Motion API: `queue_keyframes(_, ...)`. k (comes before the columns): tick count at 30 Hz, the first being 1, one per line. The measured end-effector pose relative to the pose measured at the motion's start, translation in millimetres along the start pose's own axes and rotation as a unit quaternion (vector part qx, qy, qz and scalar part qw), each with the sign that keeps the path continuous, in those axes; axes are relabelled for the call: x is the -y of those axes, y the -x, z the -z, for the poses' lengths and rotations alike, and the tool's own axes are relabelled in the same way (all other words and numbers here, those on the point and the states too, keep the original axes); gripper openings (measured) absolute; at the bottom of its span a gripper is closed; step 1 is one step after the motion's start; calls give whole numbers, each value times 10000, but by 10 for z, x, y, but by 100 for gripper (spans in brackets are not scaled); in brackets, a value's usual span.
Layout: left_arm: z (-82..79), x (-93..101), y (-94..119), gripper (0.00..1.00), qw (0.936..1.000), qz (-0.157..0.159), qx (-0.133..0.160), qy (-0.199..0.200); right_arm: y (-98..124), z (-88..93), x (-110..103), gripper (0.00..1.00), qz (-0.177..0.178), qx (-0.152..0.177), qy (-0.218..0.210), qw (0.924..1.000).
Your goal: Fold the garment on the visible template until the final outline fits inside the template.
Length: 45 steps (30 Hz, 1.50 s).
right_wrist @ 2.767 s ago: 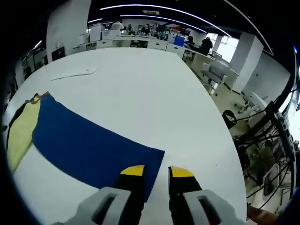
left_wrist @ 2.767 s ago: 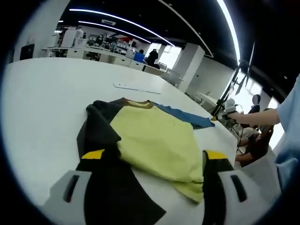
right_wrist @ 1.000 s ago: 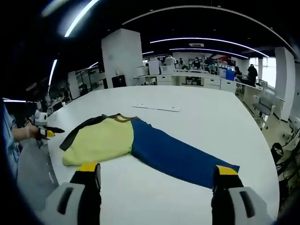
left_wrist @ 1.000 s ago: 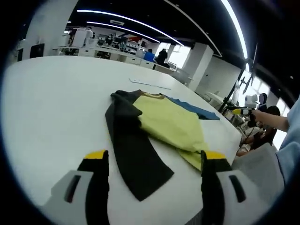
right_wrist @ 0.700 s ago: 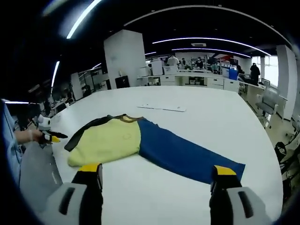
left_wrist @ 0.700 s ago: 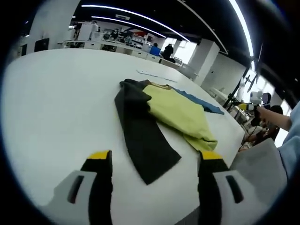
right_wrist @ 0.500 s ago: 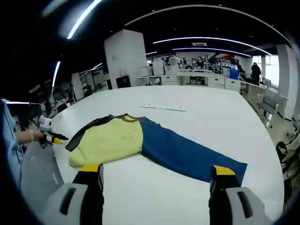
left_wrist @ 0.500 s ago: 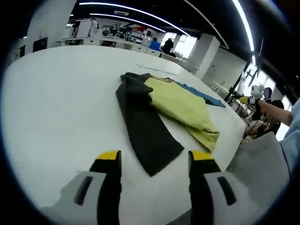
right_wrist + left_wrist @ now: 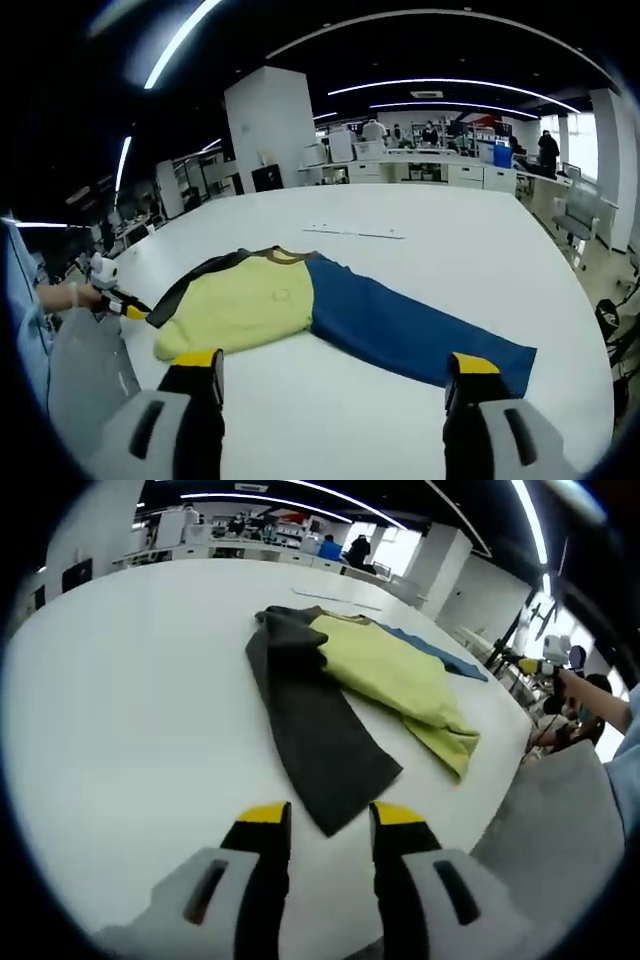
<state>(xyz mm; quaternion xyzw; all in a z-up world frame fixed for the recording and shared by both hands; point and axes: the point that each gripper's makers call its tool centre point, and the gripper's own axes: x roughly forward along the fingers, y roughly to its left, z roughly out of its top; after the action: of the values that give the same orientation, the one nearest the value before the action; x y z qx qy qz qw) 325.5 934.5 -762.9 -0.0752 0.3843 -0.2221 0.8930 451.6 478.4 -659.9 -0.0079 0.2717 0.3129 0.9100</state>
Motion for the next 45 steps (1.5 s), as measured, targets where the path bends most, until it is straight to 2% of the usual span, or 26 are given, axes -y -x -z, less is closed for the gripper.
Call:
queue_keyframes(2, -13, -16, -10, 22, 10000, 2, 10, 23, 4, 4, 3, 91, 1, -20, 17, 10000)
queue_keyframes(4, 3, -8, -40, 14, 9999, 21, -107, 134, 3, 0, -2, 91, -16, -17, -1, 10000)
queue_keyframes(9, -25, -35, -78, 5, 9998, -71, -188, -82, -7, -20, -19, 90, -30, 12, -29, 10000)
queue_keyframes(11, -3, -35, -99, 0, 9995, -33, -293, 100, -16, -8, -25, 90, -40, -13, -16, 10000)
queue_keyframes(12, -37, -53, -114, 0, 9998, -37, -194, 89, -18, -5, -27, 90, -42, -18, -13, 10000)
queue_keyframes(18, -41, -78, -75, 0, 9992, -123, -340, 166, -21, -9, -49, 90, -78, -13, -30, 10000)
queue_keyframes(21, -152, -158, -3, 0, 9994, -252, -119, 189, -22, -45, -70, 91, -122, 35, -20, 9999)
queue_keyframes(25, -405, -377, 157, 0, 9979, -475, 317, 317, -42, -99, -85, 93, -145, 66, 23, 9999)
queue_keyframes(31, -688, -837, 383, 0, 9939, -922, 578, 163, -102, -150, -110, 94, -216, 146, -52, 9996)
queue_keyframes(35, -746, -1030, 484, 0, 9912, -1147, 611, 248, -137, -167, -129, 93, -225, 177, -26, 9996)
queue_keyframes(40, -785, -1223, 521, 0, 9889, -1279, 670, 342, -149, -187, -147, 94, -278, 218, -69, 9994)
queue_keyframes(42, -806, -1366, 519, 0, 9882, -1369, 620, 313, -160, -168, -136, 95, -269, 148, -61, 9995)
queue_keyframes(45, -922, -1569, 559, 0, 9852, -1508, 737, 350, -174, -170, -138, 97, -283, 159, -83, 9994)
